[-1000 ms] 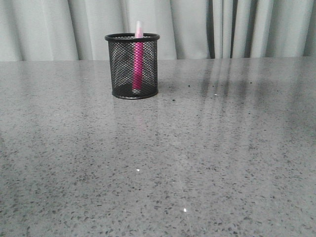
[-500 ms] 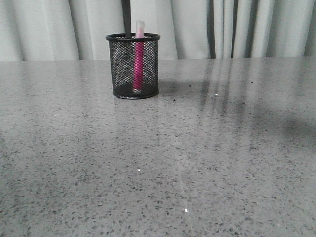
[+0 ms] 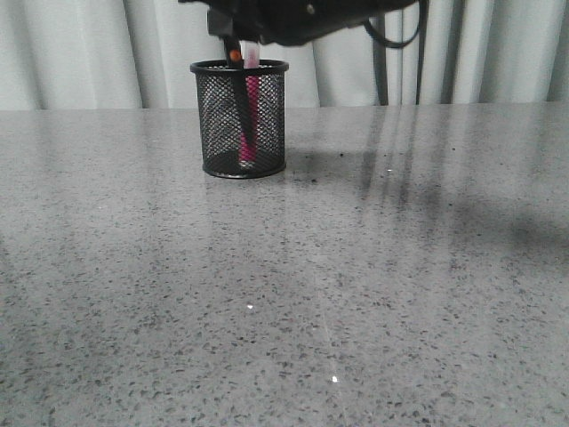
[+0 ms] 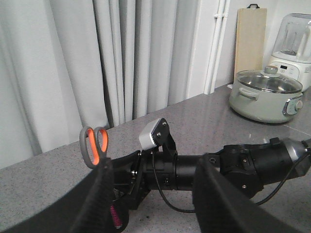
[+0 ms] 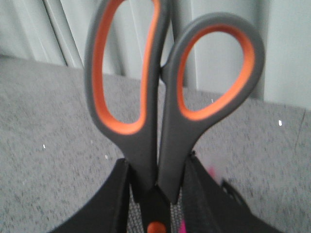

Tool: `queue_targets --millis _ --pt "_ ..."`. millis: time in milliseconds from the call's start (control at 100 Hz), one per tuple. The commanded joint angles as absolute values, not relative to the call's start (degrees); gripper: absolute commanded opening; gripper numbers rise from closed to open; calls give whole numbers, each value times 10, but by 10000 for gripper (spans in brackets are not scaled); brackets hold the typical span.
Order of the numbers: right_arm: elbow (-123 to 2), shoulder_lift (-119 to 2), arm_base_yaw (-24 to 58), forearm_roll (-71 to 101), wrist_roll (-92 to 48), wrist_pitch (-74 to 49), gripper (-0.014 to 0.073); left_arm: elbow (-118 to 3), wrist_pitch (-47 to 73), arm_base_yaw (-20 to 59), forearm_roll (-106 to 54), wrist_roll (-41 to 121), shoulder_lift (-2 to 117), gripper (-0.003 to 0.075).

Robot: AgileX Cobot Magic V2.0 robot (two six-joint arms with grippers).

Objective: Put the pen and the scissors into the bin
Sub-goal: 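Lift the scissors blade-down and carry them over the mesh cup, then lower the scissors into the cup and open the right gripper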

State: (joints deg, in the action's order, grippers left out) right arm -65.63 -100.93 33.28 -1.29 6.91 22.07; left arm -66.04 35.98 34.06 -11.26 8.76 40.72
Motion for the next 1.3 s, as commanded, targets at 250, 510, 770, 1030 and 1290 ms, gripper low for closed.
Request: queue_targets --millis 250,510,770,1030,1290 --pt "-645 -982 332 4 67 280 -38 -676 322 346 -120 88 408 337" --pt "-645 -978 332 17 67 314 430 -676 322 346 -95 88 395 337" --pt "-645 -896 332 18 67 343 442 -631 304 346 -15 38 344 216" --pt "-592 -701 332 -49 64 180 -68 -472 309 346 107 -99 219 48" --pt "-353 -399 332 -114 64 15 -69 -338 326 346 114 -141 67 41"
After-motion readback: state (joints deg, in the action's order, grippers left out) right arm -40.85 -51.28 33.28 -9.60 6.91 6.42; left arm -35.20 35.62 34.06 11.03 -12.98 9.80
